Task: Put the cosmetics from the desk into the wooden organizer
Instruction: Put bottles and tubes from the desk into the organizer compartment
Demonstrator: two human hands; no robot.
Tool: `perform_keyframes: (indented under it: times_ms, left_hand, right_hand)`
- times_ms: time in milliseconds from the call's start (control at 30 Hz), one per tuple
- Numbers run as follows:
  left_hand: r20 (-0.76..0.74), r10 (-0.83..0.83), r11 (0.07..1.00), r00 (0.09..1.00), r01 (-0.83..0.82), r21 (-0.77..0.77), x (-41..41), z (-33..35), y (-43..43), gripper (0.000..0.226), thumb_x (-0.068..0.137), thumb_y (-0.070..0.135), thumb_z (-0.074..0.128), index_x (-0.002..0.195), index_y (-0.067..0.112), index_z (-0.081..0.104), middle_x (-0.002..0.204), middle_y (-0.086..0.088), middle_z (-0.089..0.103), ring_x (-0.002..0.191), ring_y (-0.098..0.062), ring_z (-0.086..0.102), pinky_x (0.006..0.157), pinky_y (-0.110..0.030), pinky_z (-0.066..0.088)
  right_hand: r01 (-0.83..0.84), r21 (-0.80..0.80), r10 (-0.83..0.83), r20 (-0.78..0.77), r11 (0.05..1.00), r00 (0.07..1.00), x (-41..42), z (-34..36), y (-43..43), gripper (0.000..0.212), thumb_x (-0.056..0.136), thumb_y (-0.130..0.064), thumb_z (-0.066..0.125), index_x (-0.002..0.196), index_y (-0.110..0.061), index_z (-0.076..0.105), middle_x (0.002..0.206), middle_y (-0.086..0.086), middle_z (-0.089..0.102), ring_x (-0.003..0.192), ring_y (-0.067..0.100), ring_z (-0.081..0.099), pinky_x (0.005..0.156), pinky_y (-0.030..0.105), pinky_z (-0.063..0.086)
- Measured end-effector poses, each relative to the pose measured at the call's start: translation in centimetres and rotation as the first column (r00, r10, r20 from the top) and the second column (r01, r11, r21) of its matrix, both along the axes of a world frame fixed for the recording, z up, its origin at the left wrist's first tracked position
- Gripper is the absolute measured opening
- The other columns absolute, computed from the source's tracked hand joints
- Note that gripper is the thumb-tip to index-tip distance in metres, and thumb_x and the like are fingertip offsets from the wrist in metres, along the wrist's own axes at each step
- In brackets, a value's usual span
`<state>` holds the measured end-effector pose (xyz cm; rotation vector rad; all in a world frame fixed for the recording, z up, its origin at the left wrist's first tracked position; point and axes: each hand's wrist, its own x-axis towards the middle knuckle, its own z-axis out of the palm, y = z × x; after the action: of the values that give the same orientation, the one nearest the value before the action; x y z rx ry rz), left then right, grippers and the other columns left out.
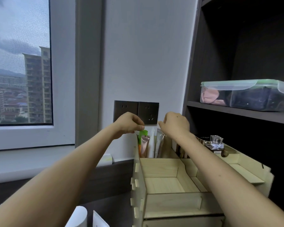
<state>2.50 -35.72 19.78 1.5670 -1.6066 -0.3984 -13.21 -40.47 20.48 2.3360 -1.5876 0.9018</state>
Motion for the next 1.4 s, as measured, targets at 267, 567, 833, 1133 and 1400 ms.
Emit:
perform_keyframes:
  times_ms: [267,567,833,1133,1400]
  left_hand:
    - [-0.005,0.04,0.998,0.999,-0.04,-0.046,0.3,0.4,0.8,0.019,0.088,0.01,0.057,0.103,0.003,0.066,0.099,-0.003,0.061,0.091,-0.016,0.056,0.065,-0.017,0.046]
    - [-0.007,0.065,0.997,0.998,-0.066,-0.047,1.0,1.0,2.3,0.019,0.088,0.011,0.056,0.103,0.004,0.066,0.1,-0.005,0.061,0.091,-0.016,0.057,0.065,-0.017,0.047]
    - [-0.002,0.089,0.996,0.996,-0.089,-0.024,1.3,1.8,4.0,0.021,0.088,0.012,0.057,0.105,0.003,0.065,0.099,-0.007,0.061,0.092,-0.02,0.057,0.07,-0.02,0.048]
    - [0.106,0.177,0.984,0.978,-0.179,0.002,2.7,1.7,10.5,0.021,0.088,0.017,0.057,0.104,0.006,0.066,0.098,-0.007,0.064,0.089,-0.019,0.06,0.074,-0.026,0.051]
    - [0.428,0.284,0.928,0.858,-0.359,0.104,4.5,-3.1,18.8,0.024,0.086,0.02,0.059,0.104,0.007,0.069,0.108,-0.009,0.069,0.097,-0.024,0.063,0.086,-0.03,0.046]
  right_hand:
    - [-0.018,0.159,0.007,0.071,0.987,0.997,0.6,-1.8,-1.4,0.036,0.086,-0.006,0.055,0.056,-0.013,0.036,0.061,0.002,0.039,0.056,0.016,0.041,0.043,0.021,0.025]
    - [-0.076,0.199,0.052,0.12,0.977,0.991,1.4,-1.8,0.3,0.035,0.085,-0.009,0.052,0.054,-0.014,0.037,0.06,0.006,0.05,0.073,0.028,0.056,0.08,0.033,0.047]
    - [-0.07,0.19,0.063,0.038,0.979,0.997,1.2,-1.5,1.0,0.036,0.096,-0.021,0.042,0.061,-0.011,0.04,0.064,0.002,0.045,0.078,0.028,0.055,0.085,0.034,0.043]
    - [-0.323,-0.038,0.325,0.066,0.946,0.944,0.4,-1.8,11.3,0.043,0.099,-0.031,0.038,0.074,-0.005,0.062,0.067,0.008,0.06,0.067,0.022,0.061,0.066,0.033,0.051]
    - [-0.385,0.327,0.463,-0.207,0.863,0.862,3.0,-12.1,19.6,0.033,0.093,-0.03,0.048,0.065,-0.011,0.046,0.075,0.007,0.053,0.083,0.027,0.054,0.055,0.029,0.037]
